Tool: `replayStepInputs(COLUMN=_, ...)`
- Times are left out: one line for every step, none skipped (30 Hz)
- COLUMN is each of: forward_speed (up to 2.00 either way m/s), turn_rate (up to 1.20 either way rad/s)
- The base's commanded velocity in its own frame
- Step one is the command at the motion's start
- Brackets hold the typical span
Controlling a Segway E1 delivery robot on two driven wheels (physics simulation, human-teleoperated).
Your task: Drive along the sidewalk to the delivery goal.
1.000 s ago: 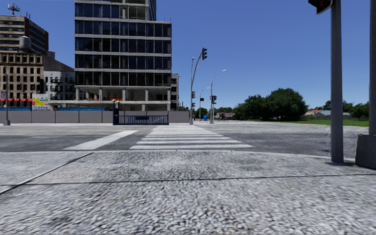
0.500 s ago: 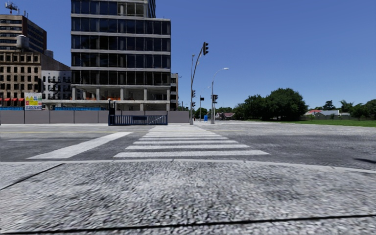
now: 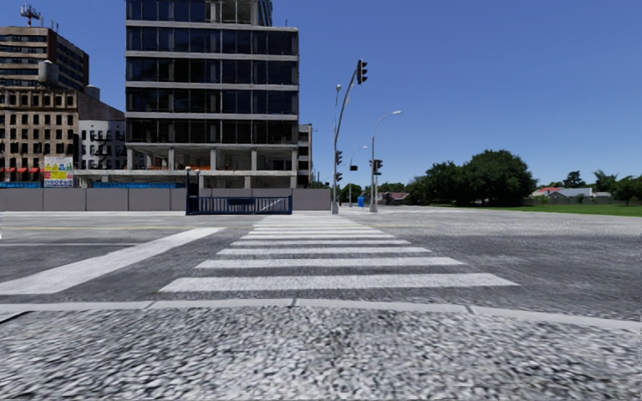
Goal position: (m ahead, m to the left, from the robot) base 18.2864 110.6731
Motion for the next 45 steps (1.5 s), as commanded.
replayStepInputs(forward_speed=2.00, turn_rate=0.32)
replayStepInputs(forward_speed=2.00, turn_rate=0.32)
replayStepInputs(forward_speed=2.00, turn_rate=0.32)
replayStepInputs(forward_speed=2.00, turn_rate=0.30)
replayStepInputs(forward_speed=2.00, turn_rate=0.30)
replayStepInputs(forward_speed=2.00, turn_rate=0.13)
replayStepInputs(forward_speed=2.00, turn_rate=0.00)
replayStepInputs(forward_speed=2.00, turn_rate=0.00)
replayStepInputs(forward_speed=2.00, turn_rate=0.00)
replayStepInputs(forward_speed=2.00, turn_rate=0.00)
replayStepInputs(forward_speed=2.00, turn_rate=0.00)
replayStepInputs(forward_speed=2.00, turn_rate=0.00)
replayStepInputs(forward_speed=2.00, turn_rate=0.00)
replayStepInputs(forward_speed=2.00, turn_rate=0.00)
replayStepInputs(forward_speed=2.00, turn_rate=0.00)
replayStepInputs(forward_speed=2.00, turn_rate=0.00)
replayStepInputs(forward_speed=2.00, turn_rate=0.00)
replayStepInputs(forward_speed=2.00, turn_rate=0.00)
replayStepInputs(forward_speed=2.00, turn_rate=0.00)
replayStepInputs(forward_speed=2.00, turn_rate=0.00)
replayStepInputs(forward_speed=2.00, turn_rate=0.00)
replayStepInputs(forward_speed=2.00, turn_rate=0.00)
replayStepInputs(forward_speed=2.00, turn_rate=0.00)
replayStepInputs(forward_speed=2.00, turn_rate=0.00)
replayStepInputs(forward_speed=2.00, turn_rate=0.00)
replayStepInputs(forward_speed=2.00, turn_rate=0.00)
replayStepInputs(forward_speed=2.00, turn_rate=0.00)
replayStepInputs(forward_speed=2.00, turn_rate=0.00)
replayStepInputs(forward_speed=2.00, turn_rate=0.00)
replayStepInputs(forward_speed=2.00, turn_rate=0.00)
replayStepInputs(forward_speed=2.00, turn_rate=0.00)
replayStepInputs(forward_speed=1.90, turn_rate=0.00)
replayStepInputs(forward_speed=1.77, turn_rate=0.00)
replayStepInputs(forward_speed=1.77, turn_rate=0.00)
replayStepInputs(forward_speed=1.68, turn_rate=0.00)
replayStepInputs(forward_speed=1.62, turn_rate=0.00)
replayStepInputs(forward_speed=1.62, turn_rate=0.00)
replayStepInputs(forward_speed=1.54, turn_rate=0.00)
replayStepInputs(forward_speed=1.46, turn_rate=0.00)
replayStepInputs(forward_speed=1.42, turn_rate=0.00)
replayStepInputs(forward_speed=1.42, turn_rate=0.00)
replayStepInputs(forward_speed=1.41, turn_rate=0.00)
replayStepInputs(forward_speed=1.41, turn_rate=0.00)
replayStepInputs(forward_speed=1.41, turn_rate=0.00)
replayStepInputs(forward_speed=1.41, turn_rate=0.00)
